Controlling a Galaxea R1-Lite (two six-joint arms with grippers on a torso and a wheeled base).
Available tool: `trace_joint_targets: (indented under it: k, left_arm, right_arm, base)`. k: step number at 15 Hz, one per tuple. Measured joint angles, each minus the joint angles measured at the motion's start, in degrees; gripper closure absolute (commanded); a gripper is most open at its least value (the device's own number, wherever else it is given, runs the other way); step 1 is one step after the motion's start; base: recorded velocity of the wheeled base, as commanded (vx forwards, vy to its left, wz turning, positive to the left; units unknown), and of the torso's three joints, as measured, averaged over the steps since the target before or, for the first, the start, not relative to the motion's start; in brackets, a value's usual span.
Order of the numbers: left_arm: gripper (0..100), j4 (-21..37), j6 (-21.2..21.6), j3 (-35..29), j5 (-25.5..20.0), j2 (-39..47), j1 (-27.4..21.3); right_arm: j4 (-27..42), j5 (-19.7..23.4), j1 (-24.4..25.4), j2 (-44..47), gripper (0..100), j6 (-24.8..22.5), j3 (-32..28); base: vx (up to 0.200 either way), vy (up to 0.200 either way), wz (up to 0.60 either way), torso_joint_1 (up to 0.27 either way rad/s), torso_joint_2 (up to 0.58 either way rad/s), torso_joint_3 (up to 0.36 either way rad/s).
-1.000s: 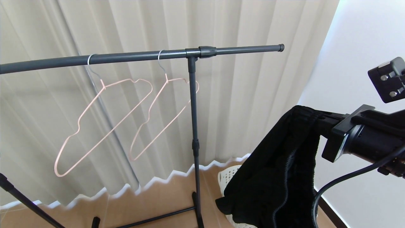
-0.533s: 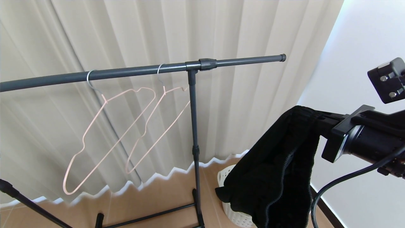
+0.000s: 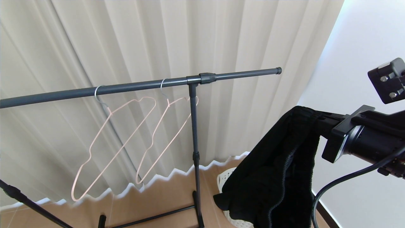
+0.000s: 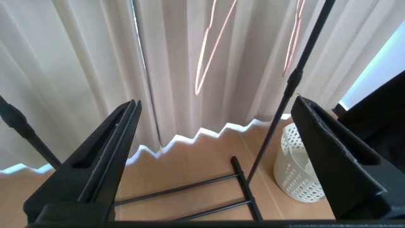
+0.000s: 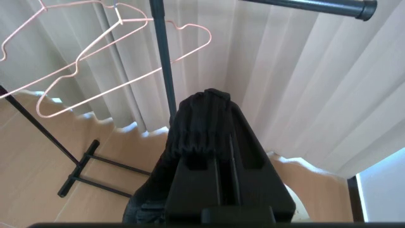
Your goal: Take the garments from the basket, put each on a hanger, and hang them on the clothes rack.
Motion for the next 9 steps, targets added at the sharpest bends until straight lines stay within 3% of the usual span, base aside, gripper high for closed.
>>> trace_joint_targets:
  k: [4, 9]
  left_arm:
    - [0, 0.0, -0.1, 0.0, 0.0, 0.0, 0.0]
    - [0, 0.0, -0.1, 0.0, -0.1, 0.0, 0.0]
  right_arm:
    - [-0.1, 0.0, 0.0, 0.0, 100, -0.1, -0.1]
    - [0.0, -0.1, -1.2, 0.0, 100, -0.4, 0.0]
  base:
    - [0.0, 0.0, 0.0, 0.16, -0.35, -0.199]
    - [0.0, 0.0, 0.0, 0.012, -0.03, -0.016]
